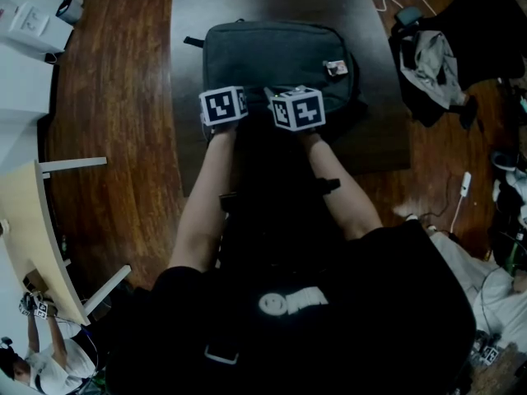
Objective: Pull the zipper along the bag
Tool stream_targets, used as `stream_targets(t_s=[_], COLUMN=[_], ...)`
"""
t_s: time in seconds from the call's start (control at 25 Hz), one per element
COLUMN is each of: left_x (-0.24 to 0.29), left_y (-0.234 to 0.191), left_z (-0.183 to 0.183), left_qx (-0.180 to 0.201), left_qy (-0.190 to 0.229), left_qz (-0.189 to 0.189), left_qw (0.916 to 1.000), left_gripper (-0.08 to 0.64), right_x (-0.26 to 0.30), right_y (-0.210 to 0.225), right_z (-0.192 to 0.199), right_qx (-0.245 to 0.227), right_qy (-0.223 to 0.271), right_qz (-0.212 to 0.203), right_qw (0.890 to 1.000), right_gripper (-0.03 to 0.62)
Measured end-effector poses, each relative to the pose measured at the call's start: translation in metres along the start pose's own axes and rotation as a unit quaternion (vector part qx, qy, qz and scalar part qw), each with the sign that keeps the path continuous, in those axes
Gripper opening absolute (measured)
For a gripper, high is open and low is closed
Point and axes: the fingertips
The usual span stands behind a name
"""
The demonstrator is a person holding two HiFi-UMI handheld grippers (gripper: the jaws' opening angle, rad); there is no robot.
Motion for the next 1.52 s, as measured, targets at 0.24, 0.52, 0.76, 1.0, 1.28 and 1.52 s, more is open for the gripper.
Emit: stream_targets(t_s=[0.24, 0.52, 0.76, 1.0, 1.28, 1.52], left_x=[-0.003, 0.0, 0.002, 0.001, 0.002, 0.003], left_y=[-0.003, 0.004, 0.005, 0.005, 0.003, -0.003], left_z=[-0.002, -0.001, 0.0, 0.0, 0.0, 0.002], left_qx=[0.0, -0.038, -0.047, -0.041, -0.041, -0.007], left_qy=[0.012, 0.01, 0.007, 0.008, 0.008, 0.002], left_qz=[-0.023, 0.004, 0.013, 0.011, 0.013, -0.01], left_qw=[0.9997, 0.9992, 0.9988, 0.9991, 0.999, 0.9999], left_gripper=[0.002, 0.002, 0.002, 0.002, 0.002, 0.002], right_x=[-0.02, 0.007, 0.02, 0.014, 0.019, 0.02], right_y=[0.019, -0.022, -0.02, -0.029, -0.025, -0.02], right_z=[-0.003, 0.02, 0.031, 0.022, 0.018, 0.016], right_qx=[0.018, -0.231, -0.291, -0.167, -0.083, -0.062], right_qy=[0.013, -0.029, -0.045, -0.035, -0.017, -0.023], right_qz=[-0.026, 0.033, 0.056, -0.018, -0.026, -0.027], right_qw=[0.999, 0.972, 0.954, 0.985, 0.996, 0.997], right_gripper=[0.014, 0.128, 0.116, 0.035, 0.034, 0.023])
Point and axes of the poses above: the fingertips, and each gripper's own axes: x forward along the fingers, y to its right, z out of its underside, and after that the axes turned 7 degrees about -y, right-handed
